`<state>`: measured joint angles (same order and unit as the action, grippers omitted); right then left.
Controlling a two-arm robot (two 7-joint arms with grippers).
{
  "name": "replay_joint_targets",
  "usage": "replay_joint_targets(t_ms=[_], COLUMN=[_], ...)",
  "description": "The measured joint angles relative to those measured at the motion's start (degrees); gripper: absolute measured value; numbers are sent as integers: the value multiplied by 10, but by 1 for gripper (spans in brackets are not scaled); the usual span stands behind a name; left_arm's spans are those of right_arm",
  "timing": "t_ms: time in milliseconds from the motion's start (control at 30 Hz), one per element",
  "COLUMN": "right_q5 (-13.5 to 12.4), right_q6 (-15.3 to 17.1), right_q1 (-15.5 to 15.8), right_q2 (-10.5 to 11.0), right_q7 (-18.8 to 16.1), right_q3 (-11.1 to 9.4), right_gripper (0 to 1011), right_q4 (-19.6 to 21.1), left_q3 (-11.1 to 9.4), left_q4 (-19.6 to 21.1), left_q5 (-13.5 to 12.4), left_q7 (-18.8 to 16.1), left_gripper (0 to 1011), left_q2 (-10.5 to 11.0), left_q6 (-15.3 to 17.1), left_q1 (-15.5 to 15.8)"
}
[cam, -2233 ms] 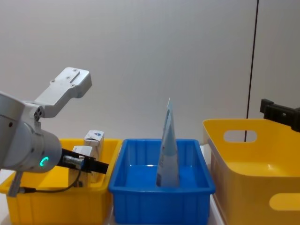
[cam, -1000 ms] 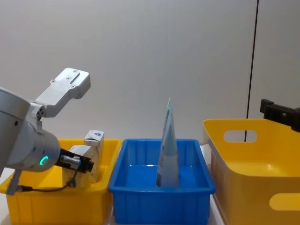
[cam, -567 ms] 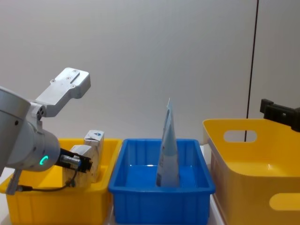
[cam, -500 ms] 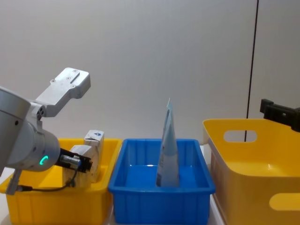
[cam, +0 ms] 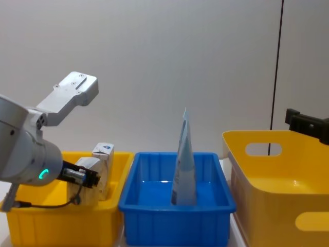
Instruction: Bimanual collaborative sorting of washing and personal care products
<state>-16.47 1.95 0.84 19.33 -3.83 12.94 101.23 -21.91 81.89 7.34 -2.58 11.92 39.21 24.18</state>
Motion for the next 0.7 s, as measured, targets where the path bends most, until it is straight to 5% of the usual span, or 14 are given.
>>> replay_joint_targets(t_ms=[433, 700], right_q5=[0, 0], right_q6=[0, 0], right_q1=[0, 0], right_q2=[0, 0], right_q7=[0, 0], right_q3=[0, 0], right_gripper=[1002, 1002], right_q4=[0, 0], left_q3=[-4, -8], left_q4=[49, 79], left_q5=[-2, 0], left_q7=[47, 105], left_gripper=[404, 404], left_q2=[46, 86], left_q6=[-1, -23], left_q1=[-7, 1])
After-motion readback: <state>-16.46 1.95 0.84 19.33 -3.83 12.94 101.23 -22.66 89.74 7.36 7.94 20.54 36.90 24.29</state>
